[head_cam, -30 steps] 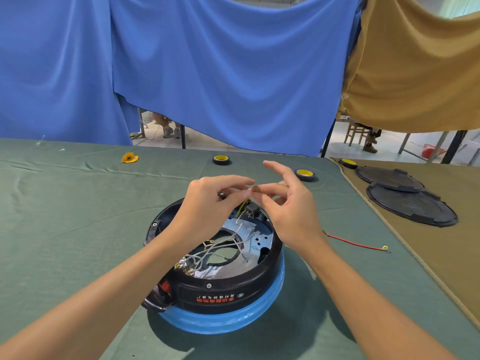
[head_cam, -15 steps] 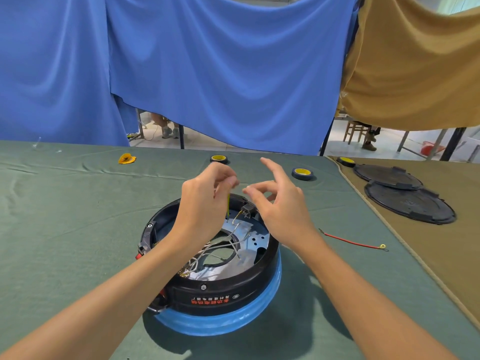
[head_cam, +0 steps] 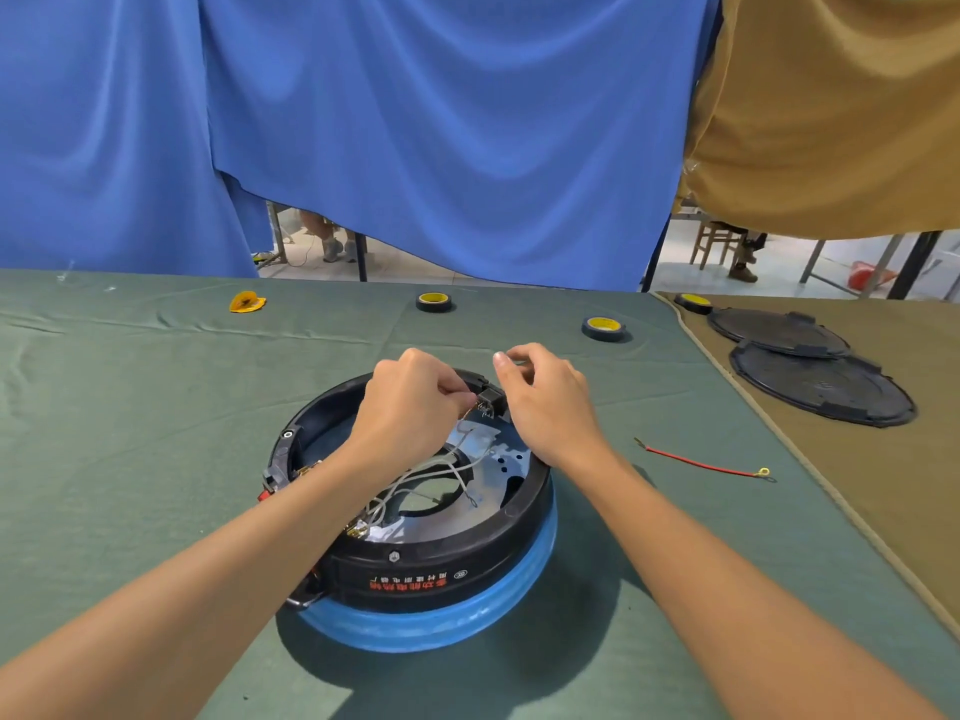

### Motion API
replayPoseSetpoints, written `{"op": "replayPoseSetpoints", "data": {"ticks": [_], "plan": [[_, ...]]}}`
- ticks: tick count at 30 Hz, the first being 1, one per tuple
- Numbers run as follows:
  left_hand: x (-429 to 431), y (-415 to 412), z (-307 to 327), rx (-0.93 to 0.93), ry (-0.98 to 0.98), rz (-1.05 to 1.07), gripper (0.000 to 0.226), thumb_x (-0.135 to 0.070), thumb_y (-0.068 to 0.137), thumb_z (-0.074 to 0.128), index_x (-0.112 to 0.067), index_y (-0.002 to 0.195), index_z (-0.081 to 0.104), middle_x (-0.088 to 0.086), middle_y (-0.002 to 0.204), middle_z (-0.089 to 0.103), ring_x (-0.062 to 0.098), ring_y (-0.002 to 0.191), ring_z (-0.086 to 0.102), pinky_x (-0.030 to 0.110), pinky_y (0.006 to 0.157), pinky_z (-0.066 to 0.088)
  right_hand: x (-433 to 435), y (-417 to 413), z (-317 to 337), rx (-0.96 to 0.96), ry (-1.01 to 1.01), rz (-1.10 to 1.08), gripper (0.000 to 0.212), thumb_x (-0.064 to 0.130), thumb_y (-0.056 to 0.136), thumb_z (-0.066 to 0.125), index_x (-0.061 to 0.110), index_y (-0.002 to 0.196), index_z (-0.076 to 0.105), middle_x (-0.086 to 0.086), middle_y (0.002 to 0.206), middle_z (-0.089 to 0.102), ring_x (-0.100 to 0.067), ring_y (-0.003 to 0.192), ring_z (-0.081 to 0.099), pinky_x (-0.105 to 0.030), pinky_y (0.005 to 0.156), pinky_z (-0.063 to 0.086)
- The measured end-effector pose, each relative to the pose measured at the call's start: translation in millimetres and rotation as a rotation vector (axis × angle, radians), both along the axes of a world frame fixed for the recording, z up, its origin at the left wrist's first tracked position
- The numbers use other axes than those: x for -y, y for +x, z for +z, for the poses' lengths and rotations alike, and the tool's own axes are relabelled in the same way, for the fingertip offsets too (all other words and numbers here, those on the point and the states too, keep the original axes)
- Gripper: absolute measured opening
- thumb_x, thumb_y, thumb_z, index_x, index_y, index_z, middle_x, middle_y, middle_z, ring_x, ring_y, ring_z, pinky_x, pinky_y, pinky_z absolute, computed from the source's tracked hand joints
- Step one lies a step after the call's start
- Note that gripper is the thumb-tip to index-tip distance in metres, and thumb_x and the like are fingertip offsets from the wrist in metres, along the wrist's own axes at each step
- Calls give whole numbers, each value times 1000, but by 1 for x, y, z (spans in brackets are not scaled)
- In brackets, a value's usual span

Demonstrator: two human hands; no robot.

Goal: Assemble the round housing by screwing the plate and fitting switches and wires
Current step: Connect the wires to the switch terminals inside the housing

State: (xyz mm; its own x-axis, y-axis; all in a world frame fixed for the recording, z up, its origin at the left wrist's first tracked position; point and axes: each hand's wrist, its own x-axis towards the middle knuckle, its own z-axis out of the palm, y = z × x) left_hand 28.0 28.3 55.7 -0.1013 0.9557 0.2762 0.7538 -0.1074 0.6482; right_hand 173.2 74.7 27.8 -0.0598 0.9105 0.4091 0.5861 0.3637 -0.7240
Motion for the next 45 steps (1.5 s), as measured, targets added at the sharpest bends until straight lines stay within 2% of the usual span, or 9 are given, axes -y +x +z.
{"op": "replayPoseSetpoints", "data": {"ticks": [3,9,12,16,23,31,37,40,45], "plan": [[-3,3,0,-77,-38,4,13,-22,92,69,-14,95,79,7,87,73,25,83,67,41,81,57,1,-1,-1,0,4,-4,34,40,99,44,14,113,62,13,87,56,-21,110,52,-31,84,38],[-8,8,-3,-173,-54,8,15,-25,93,66,-17,99,78,7,94,73,29,88,66,44,82,57,0,-1,-1,-2,-45,8,35,40,100,44,13,116,61,5,100,63,-24,113,51,-36,91,42],[-10,11,-5,-218,-63,24,17,-28,93,64,-17,100,76,6,91,72,29,85,65,44,78,57,-2,-1,-3,8,-81,18,35,40,100,43,15,116,60,-1,110,64,-23,113,51,-36,91,43],[-11,13,-10,-280,-57,44,19,-28,95,60,-16,104,72,7,95,69,30,85,63,41,74,54,-1,-2,-3,12,-105,36,33,42,100,43,18,115,60,3,104,60,-19,109,51,-31,82,39],[-13,12,-13,-336,-53,74,20,-23,96,55,-13,107,67,9,97,65,32,87,61,43,77,53,1,-3,1,70,-150,88,31,38,100,45,16,110,64,-2,107,67,-19,101,57,-35,85,46],[-12,15,-14,-379,3,72,21,-24,96,53,-14,103,70,9,92,67,32,82,62,43,74,55,2,-3,2,94,-200,106,30,35,100,43,18,106,67,-3,104,67,-20,97,56,-31,77,41],[-11,15,-16,-376,-7,59,21,-23,96,54,-16,107,70,5,97,68,27,86,63,41,76,55,3,-4,5,131,-202,92,31,17,99,39,14,117,65,-8,114,66,-24,105,56,-32,83,43],[-11,17,-14,-380,2,64,20,-25,97,55,-17,107,71,5,96,69,27,85,62,37,71,52,4,-4,5,121,-206,85,31,17,100,40,14,117,65,-9,116,66,-24,105,56,-31,83,43],[-9,19,-13,-442,15,60,19,-23,96,54,-13,100,70,6,88,68,28,79,63,42,73,56,5,-5,5,107,-210,81,31,18,100,40,15,118,65,-7,117,66,-19,98,53,-29,79,39]]}}
